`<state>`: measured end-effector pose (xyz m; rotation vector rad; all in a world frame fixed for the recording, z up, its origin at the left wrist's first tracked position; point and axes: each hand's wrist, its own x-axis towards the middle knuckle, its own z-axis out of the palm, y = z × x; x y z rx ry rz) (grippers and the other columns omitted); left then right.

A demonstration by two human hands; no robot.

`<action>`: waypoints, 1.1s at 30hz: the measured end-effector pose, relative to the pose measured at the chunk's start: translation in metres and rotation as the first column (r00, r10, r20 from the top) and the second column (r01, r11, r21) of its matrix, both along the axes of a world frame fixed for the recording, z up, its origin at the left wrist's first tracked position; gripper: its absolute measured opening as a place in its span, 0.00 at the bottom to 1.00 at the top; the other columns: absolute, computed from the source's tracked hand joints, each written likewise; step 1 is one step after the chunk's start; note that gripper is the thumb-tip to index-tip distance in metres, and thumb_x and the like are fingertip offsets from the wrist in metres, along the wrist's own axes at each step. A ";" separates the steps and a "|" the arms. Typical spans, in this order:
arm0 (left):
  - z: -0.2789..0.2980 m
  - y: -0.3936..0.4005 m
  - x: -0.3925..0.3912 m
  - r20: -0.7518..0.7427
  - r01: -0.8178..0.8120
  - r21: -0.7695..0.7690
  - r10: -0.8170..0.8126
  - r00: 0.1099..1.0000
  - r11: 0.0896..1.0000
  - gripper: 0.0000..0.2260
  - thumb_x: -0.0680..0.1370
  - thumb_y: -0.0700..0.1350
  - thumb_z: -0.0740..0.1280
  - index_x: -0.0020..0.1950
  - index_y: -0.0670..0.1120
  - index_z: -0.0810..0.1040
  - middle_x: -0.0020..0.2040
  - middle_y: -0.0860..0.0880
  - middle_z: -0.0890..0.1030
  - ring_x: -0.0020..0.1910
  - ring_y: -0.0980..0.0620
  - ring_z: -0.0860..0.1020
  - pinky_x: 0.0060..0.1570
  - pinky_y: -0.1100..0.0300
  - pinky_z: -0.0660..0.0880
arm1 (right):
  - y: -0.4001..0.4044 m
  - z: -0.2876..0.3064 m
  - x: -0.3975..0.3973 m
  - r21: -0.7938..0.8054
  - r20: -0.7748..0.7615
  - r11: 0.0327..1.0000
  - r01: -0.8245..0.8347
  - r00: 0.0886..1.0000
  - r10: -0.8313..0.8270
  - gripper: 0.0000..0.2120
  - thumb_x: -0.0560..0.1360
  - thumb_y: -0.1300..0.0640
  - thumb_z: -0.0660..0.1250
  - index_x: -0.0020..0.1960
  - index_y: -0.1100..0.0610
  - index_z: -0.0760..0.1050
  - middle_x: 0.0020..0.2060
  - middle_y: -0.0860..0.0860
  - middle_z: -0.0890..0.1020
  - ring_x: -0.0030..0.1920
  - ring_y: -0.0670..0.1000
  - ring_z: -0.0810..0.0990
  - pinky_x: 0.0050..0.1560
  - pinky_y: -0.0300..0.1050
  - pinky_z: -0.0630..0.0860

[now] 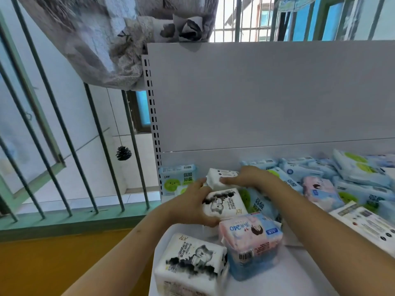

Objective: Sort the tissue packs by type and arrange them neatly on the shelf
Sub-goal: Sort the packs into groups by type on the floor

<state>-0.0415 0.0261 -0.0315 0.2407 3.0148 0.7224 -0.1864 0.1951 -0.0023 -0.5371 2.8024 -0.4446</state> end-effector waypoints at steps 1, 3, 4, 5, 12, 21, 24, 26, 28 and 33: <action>0.002 0.001 0.000 0.016 0.017 0.060 -0.018 1.000 0.998 0.29 0.68 0.58 0.76 0.65 0.55 0.72 0.68 0.53 0.70 0.65 0.54 0.71 0.68 0.51 0.71 | 0.000 -0.001 -0.001 -0.001 0.003 1.000 -0.011 1.000 0.011 0.41 0.69 0.27 0.65 0.67 0.59 0.73 0.64 0.57 0.78 0.60 0.57 0.78 0.55 0.46 0.74; 0.005 0.006 0.000 0.060 0.026 0.177 -0.037 0.998 0.984 0.27 0.70 0.50 0.77 0.66 0.53 0.71 0.60 0.54 0.78 0.57 0.58 0.78 0.60 0.57 0.77 | 0.001 -0.001 -0.001 -0.005 -0.024 1.000 -0.024 0.999 0.024 0.39 0.70 0.27 0.63 0.64 0.60 0.75 0.62 0.57 0.79 0.59 0.56 0.78 0.52 0.45 0.73; 0.005 0.007 0.000 0.057 0.024 0.193 -0.036 0.998 0.981 0.27 0.70 0.48 0.77 0.65 0.53 0.71 0.58 0.55 0.78 0.55 0.59 0.78 0.58 0.61 0.77 | 0.002 -0.001 -0.001 -0.037 -0.043 0.999 -0.026 0.999 0.024 0.38 0.71 0.28 0.61 0.62 0.60 0.76 0.60 0.57 0.80 0.58 0.56 0.78 0.51 0.44 0.72; 0.006 0.007 -0.001 0.033 0.029 0.175 -0.035 0.999 0.984 0.27 0.70 0.49 0.77 0.65 0.53 0.71 0.58 0.55 0.77 0.55 0.60 0.78 0.56 0.63 0.77 | 0.002 0.001 0.000 -0.097 -0.059 0.995 -0.019 0.998 0.013 0.36 0.73 0.29 0.59 0.61 0.60 0.76 0.59 0.57 0.80 0.56 0.56 0.78 0.51 0.45 0.71; 0.007 0.004 0.000 -0.116 0.064 0.170 -0.044 0.992 0.983 0.30 0.68 0.50 0.78 0.66 0.58 0.68 0.61 0.59 0.70 0.59 0.59 0.74 0.57 0.62 0.77 | -0.001 0.034 0.007 -0.637 -0.087 0.770 -0.046 0.996 -0.012 0.23 0.75 0.31 0.59 0.56 0.49 0.71 0.57 0.52 0.78 0.51 0.51 0.78 0.42 0.45 0.73; 0.056 -0.016 0.003 -0.342 0.089 0.224 -0.008 0.940 0.970 0.33 0.67 0.47 0.78 0.67 0.59 0.67 0.66 0.56 0.67 0.61 0.57 0.75 0.55 0.60 0.80 | 0.020 0.050 0.013 -0.948 0.149 0.260 0.184 0.977 -0.151 0.43 0.65 0.37 0.75 0.74 0.50 0.62 0.64 0.51 0.73 0.58 0.54 0.79 0.59 0.54 0.78; 0.075 -0.021 0.001 -0.386 0.092 0.251 0.012 0.922 0.964 0.31 0.67 0.44 0.77 0.65 0.59 0.68 0.61 0.52 0.70 0.59 0.54 0.77 0.53 0.56 0.81 | 0.046 0.054 0.017 -0.979 0.162 0.087 0.187 0.958 -0.235 0.40 0.63 0.35 0.74 0.69 0.54 0.71 0.60 0.52 0.80 0.55 0.52 0.81 0.58 0.55 0.79; 0.088 -0.018 -0.005 -0.394 0.105 0.259 0.006 0.919 0.960 0.30 0.67 0.46 0.77 0.64 0.58 0.67 0.60 0.49 0.72 0.57 0.53 0.79 0.51 0.53 0.82 | 0.069 0.054 0.025 -0.988 0.142 0.018 0.151 0.956 -0.256 0.29 0.70 0.41 0.73 0.66 0.54 0.74 0.57 0.52 0.82 0.55 0.52 0.82 0.57 0.53 0.80; 0.105 -0.006 -0.016 -0.400 0.122 0.258 -0.009 0.916 0.958 0.30 0.67 0.48 0.76 0.64 0.57 0.66 0.59 0.47 0.75 0.54 0.55 0.81 0.50 0.54 0.82 | 0.097 0.054 0.035 -0.994 0.108 -0.002 0.112 0.956 -0.271 0.25 0.72 0.44 0.73 0.65 0.53 0.74 0.57 0.52 0.82 0.55 0.51 0.83 0.57 0.52 0.80; 0.144 0.071 -0.043 -0.442 0.288 0.251 -0.155 0.884 0.924 0.28 0.71 0.46 0.75 0.65 0.53 0.64 0.56 0.51 0.78 0.46 0.62 0.82 0.45 0.63 0.81 | 0.184 0.057 0.069 -0.998 0.052 0.016 0.063 0.924 -0.379 0.29 0.69 0.45 0.76 0.68 0.48 0.72 0.60 0.54 0.80 0.55 0.52 0.83 0.58 0.51 0.79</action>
